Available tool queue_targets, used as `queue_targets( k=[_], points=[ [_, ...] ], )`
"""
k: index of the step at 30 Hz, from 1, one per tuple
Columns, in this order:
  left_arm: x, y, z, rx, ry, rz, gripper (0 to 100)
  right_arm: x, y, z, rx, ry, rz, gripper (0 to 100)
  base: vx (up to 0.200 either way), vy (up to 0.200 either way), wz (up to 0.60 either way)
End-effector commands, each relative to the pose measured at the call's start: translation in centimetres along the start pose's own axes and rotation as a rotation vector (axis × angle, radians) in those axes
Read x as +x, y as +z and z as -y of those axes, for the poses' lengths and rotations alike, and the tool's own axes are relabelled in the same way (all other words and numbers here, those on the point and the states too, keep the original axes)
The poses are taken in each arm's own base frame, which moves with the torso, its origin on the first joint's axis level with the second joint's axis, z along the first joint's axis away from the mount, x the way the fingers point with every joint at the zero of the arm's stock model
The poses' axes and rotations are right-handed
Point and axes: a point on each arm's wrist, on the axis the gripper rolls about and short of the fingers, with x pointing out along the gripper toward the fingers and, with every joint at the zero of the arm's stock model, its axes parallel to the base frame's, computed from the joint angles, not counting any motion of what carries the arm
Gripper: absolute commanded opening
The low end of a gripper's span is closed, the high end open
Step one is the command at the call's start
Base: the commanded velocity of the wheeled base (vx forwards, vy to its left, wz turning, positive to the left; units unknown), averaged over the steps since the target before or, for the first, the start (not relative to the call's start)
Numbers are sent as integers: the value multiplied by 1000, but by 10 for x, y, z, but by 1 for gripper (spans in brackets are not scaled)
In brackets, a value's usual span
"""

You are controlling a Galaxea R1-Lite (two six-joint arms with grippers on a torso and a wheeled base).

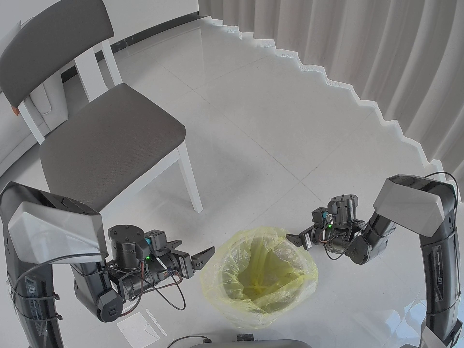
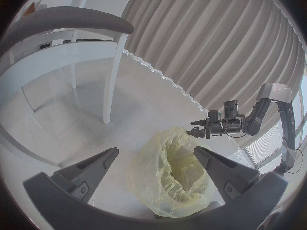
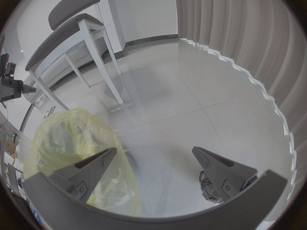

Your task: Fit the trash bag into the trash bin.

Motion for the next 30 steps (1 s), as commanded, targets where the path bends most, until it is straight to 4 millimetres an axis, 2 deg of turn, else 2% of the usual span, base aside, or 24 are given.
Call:
queue_targets(
  k=[1,10,16,18,20,24,30],
  points=[
    [0,-1,-1,-2,2,-4,100,11,-6,0,1,11,-52,100,0,0,0],
    [2,-1,1,1,-6,3,100,9,2,4,-19,17,-66,100,0,0,0],
    [2,3,2,6,-17,31,100,-23,30,21,-10,-31,-5,100,0,0,0],
    [2,3,2,7,-17,32,100,-27,33,25,-9,-40,-1,100,0,0,0],
    [2,5,3,8,-30,38,100,-39,36,39,1,-69,-29,100,0,0,0],
    [1,7,6,15,-43,47,100,-48,31,59,6,-118,-93,100,0,0,0],
    [-2,11,9,19,-50,57,100,-50,21,76,31,-199,-205,100,0,0,0]
  ],
)
